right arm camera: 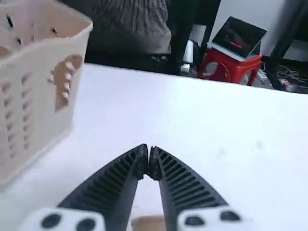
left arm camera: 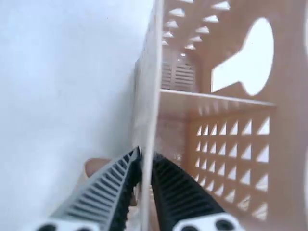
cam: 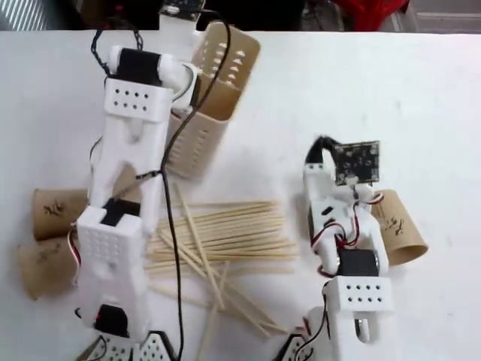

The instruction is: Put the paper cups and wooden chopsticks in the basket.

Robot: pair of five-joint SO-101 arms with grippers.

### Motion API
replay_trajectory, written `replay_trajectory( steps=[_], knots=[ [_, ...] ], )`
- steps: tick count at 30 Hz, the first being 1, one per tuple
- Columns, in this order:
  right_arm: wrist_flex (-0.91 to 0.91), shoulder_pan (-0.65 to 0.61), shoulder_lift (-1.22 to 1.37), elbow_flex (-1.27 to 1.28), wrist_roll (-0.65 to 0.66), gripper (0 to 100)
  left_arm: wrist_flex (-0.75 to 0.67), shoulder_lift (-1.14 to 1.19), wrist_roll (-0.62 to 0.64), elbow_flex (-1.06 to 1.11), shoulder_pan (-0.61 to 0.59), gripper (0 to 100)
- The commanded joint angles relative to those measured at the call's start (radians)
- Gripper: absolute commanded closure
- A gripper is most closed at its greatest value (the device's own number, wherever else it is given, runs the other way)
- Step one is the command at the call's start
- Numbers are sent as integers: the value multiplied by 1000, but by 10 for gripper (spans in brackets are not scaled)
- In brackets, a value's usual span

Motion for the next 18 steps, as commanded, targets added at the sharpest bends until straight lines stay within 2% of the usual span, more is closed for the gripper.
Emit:
replay_trajectory(
  steps=[1, 9, 15, 18],
  knots=[
    [99, 41, -18, -9, 129, 982, 15, -21, 14, -51, 15, 979],
    [320, 47, -18, -3, 230, 982, 11, -21, 38, 18, 15, 976],
    [412, 79, -18, -3, 239, 982, 11, -27, 28, 25, -2, 843],
    [412, 88, -18, 5, 235, 982, 11, -31, 28, 25, -2, 831]
  ],
)
